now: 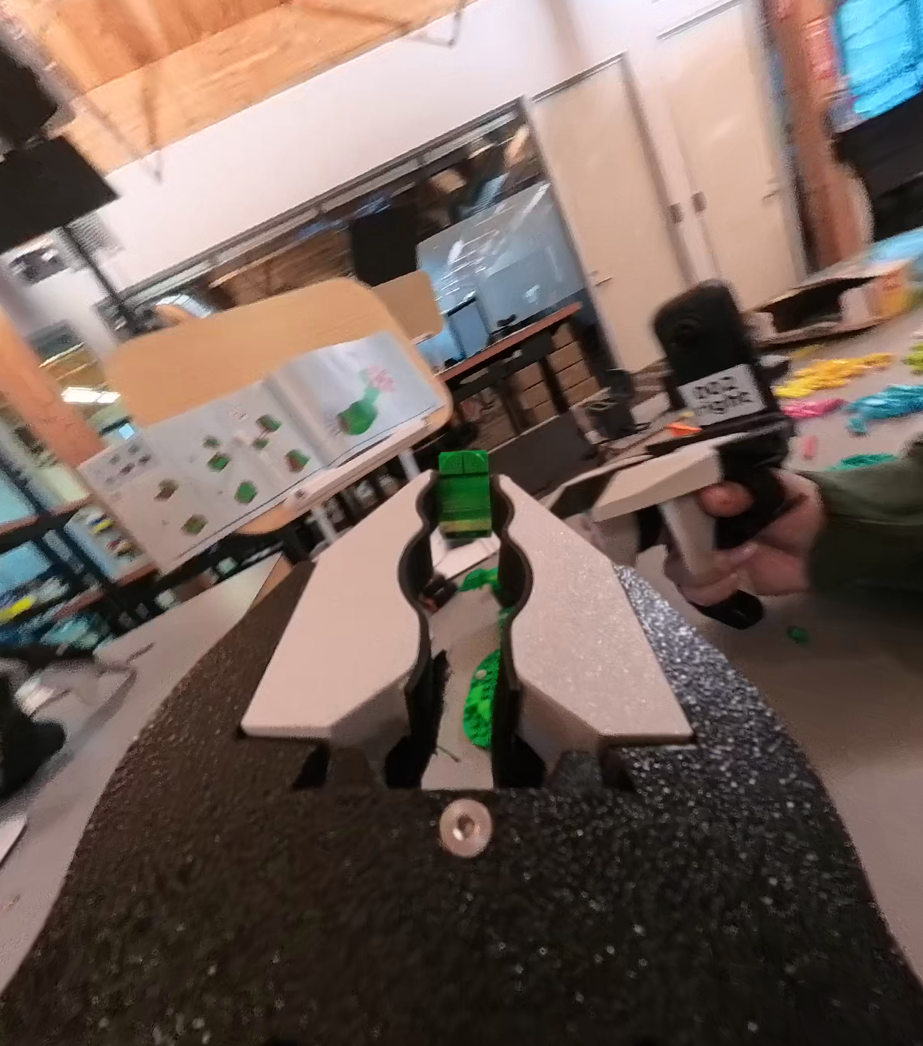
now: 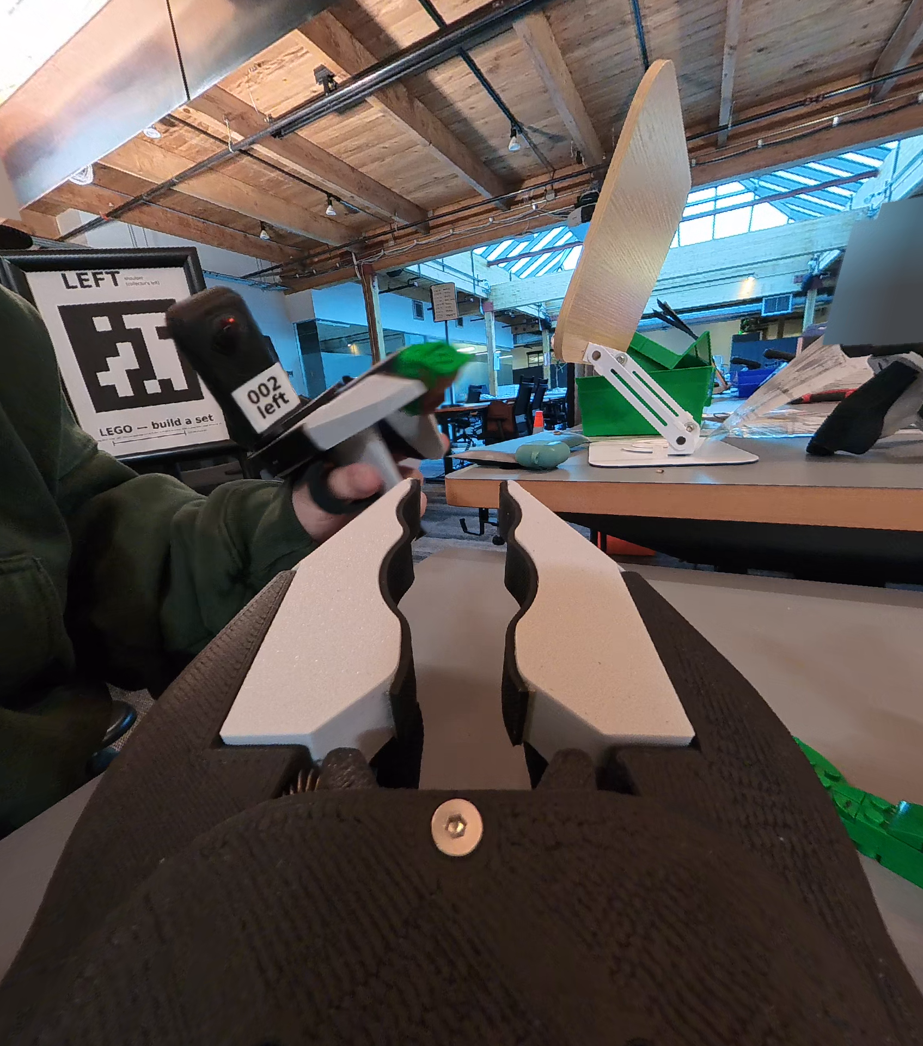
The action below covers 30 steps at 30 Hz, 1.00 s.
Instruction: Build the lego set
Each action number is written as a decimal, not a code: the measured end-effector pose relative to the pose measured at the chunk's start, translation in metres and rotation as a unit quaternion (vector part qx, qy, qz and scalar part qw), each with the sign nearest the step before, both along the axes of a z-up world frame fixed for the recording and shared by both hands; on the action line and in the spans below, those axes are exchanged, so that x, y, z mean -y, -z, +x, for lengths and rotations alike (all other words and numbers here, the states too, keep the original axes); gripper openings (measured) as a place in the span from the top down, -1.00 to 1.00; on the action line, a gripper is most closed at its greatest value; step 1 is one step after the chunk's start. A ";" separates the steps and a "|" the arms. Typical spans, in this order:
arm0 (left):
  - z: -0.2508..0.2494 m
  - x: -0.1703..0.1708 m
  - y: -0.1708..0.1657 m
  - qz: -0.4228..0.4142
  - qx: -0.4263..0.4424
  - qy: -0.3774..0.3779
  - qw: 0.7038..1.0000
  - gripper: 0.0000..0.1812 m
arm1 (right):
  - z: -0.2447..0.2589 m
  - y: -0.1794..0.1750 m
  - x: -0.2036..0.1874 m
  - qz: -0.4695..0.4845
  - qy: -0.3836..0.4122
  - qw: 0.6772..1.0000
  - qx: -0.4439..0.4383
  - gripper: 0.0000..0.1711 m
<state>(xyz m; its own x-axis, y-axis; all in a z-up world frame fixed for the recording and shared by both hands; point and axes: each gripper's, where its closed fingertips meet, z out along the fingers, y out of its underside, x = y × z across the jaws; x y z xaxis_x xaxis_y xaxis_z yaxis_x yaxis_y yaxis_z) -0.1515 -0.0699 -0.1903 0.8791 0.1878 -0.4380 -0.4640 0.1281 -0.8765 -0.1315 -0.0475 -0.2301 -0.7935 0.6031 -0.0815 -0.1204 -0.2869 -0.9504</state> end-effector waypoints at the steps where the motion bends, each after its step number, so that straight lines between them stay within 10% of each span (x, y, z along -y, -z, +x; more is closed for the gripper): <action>1: -0.008 0.002 -0.003 0.011 0.018 -0.020 1.000 0.84 | 0.000 0.000 0.000 0.000 0.000 1.000 0.000 0.70; 7: -0.033 0.028 -0.036 0.154 0.239 0.040 0.958 0.84 | 0.000 0.000 0.000 0.000 0.000 1.000 0.000 0.70; 15: -0.072 0.067 -0.054 0.327 0.500 0.184 0.780 0.84 | 0.000 0.000 -0.001 -0.001 0.000 1.000 0.000 0.70; 30: -0.082 0.068 -0.046 0.340 0.520 0.176 0.763 0.85 | 0.000 0.001 0.000 0.000 -0.001 1.000 0.002 0.70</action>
<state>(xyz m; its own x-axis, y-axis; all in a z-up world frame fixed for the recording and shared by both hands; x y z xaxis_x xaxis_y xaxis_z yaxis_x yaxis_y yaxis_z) -0.2336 -0.1374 -0.1439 0.7333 -0.2676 0.6251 0.6058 0.6745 -0.4219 -0.1317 -0.0471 -0.2307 -0.7939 0.6022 -0.0847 -0.1164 -0.2872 -0.9508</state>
